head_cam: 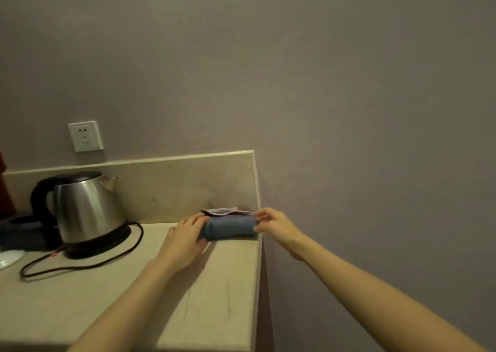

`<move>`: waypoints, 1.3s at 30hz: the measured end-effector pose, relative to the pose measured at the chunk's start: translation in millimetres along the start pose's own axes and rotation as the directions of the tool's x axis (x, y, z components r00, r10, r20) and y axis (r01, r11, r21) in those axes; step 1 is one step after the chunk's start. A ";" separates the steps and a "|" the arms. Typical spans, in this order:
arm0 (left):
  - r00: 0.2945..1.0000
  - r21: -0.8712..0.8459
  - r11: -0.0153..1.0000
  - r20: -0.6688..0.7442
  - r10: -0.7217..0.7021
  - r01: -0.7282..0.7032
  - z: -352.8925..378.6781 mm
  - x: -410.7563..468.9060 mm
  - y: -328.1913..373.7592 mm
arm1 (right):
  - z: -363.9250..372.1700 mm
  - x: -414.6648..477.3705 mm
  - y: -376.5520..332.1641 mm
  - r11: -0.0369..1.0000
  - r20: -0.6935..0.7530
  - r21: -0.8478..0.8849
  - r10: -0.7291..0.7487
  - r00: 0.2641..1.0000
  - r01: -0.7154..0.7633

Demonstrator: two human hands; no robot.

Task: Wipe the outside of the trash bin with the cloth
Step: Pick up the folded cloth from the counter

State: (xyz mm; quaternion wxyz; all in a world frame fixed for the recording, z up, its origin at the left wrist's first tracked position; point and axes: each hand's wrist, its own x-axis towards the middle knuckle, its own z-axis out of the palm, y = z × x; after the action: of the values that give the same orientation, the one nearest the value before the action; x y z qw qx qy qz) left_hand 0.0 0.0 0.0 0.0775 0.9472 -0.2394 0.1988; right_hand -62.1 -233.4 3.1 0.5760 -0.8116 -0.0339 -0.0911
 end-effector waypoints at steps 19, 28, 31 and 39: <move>0.999 -0.072 0.997 -0.047 -0.021 0.017 42.6 42.7 -24.5 | 35.0 52.6 31.5 0.872 -0.077 -0.483 -0.138 0.987 0.084; 0.999 0.009 0.999 -0.019 0.041 -0.041 21.2 21.4 -14.8 | 15.2 28.2 17.6 0.949 0.031 -0.294 -0.105 0.994 0.109; 0.999 0.002 0.999 0.024 0.047 -0.047 15.7 10.1 -2.0 | 1.7 12.6 7.2 0.967 0.042 -0.217 -0.126 0.991 0.132; 0.985 -0.143 0.982 0.095 0.141 -0.127 4.9 -16.6 65.3 | -43.4 -33.3 -17.3 0.987 -0.039 -0.047 -0.157 0.987 0.155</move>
State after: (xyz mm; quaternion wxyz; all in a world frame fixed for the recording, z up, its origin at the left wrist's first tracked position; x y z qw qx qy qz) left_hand -43.4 -51.1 -7.9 0.1159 0.9305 -0.3195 0.1369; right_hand -102.2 -266.9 26.9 0.5496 -0.8169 -0.0831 -0.1539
